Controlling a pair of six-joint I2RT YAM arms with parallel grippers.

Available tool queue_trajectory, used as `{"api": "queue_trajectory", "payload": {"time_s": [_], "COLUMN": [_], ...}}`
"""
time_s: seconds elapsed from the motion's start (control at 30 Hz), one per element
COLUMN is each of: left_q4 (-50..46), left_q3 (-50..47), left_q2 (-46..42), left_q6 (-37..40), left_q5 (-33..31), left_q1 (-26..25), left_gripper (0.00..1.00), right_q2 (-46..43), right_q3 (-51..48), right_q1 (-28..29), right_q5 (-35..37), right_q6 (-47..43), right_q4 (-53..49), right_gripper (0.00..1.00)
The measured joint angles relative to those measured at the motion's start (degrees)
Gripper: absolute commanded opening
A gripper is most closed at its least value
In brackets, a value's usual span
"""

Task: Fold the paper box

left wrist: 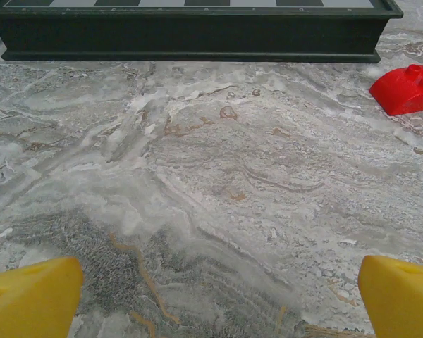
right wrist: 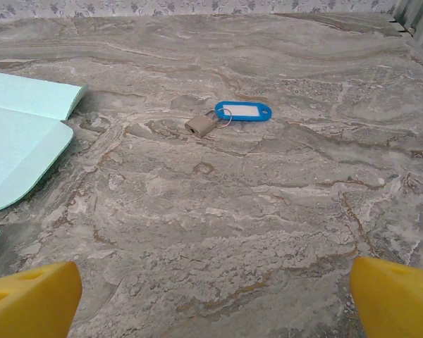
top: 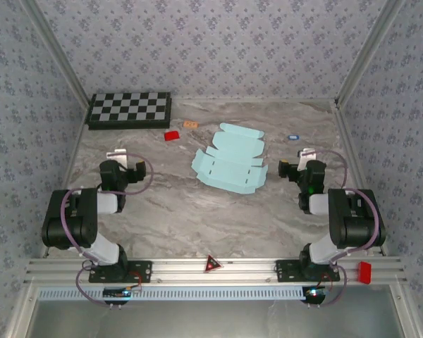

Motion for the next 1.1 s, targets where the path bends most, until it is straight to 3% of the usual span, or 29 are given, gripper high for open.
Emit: {"api": "queue_trajectory", "payload": {"time_s": [1.1], "left_q4": [-0.33], "left_q3": [0.00], "left_q2": [-0.17], "left_q6": [0.00], "left_q5": [-0.83], "left_q1": [-0.31], "left_gripper": [1.00], "right_q2": [-0.46], "right_q3": [-0.02], "right_q1": [0.00], "right_q5": [1.92], "right_q6": [0.04], "right_q4": [-0.20], "right_gripper": [0.99]}}
